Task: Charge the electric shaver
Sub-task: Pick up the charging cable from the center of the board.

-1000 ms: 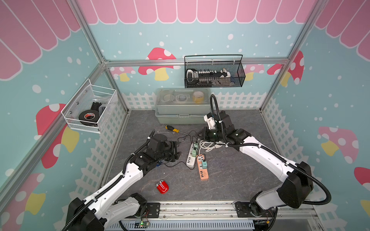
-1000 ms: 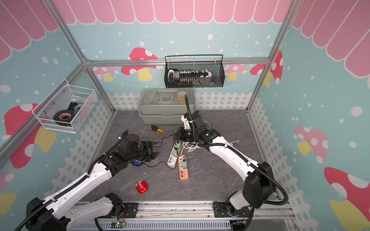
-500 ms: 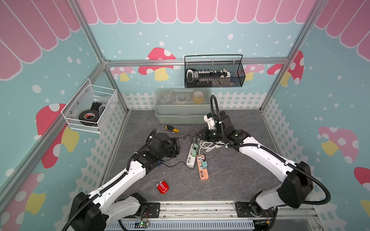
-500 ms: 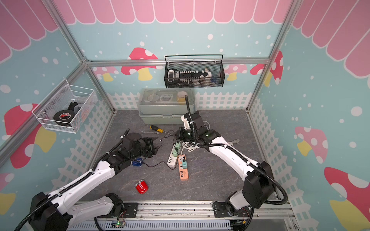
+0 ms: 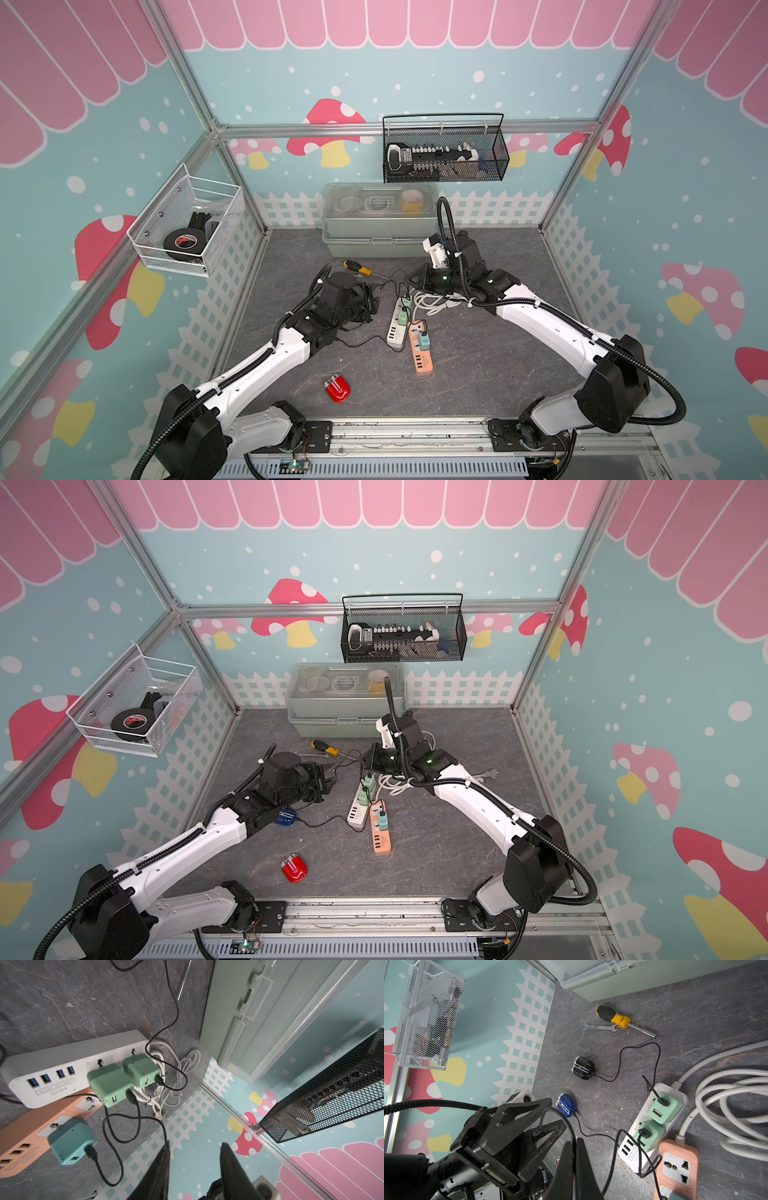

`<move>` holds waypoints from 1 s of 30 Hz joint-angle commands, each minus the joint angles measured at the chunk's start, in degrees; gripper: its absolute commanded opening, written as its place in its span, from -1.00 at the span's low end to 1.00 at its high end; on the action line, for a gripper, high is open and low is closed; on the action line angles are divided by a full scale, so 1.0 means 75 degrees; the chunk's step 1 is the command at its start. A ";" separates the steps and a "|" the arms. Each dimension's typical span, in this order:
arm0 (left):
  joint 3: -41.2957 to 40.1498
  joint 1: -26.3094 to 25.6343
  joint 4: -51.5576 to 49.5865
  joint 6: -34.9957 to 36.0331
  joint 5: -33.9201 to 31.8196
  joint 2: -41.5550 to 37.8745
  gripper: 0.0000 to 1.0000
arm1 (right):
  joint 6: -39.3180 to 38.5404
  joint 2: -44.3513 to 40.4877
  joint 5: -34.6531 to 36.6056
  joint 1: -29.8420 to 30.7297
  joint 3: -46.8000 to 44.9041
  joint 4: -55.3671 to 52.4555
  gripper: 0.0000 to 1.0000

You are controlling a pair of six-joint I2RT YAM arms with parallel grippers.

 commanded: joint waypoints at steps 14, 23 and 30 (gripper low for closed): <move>0.0146 -0.0059 0.0374 -0.2953 -0.0111 0.0093 -0.57 | 0.0136 0.0217 -0.0098 0.0070 -0.0135 0.0398 -1.00; -0.0018 -0.0060 0.0498 -0.2965 -0.0229 0.0029 -0.94 | 0.0182 0.0072 -0.0157 0.0080 -0.0203 0.0400 -1.00; -0.0257 0.0002 0.0804 -0.2711 -0.0345 -0.0069 -1.00 | 0.0193 -0.0198 -0.0294 0.0068 -0.0198 0.0156 -1.00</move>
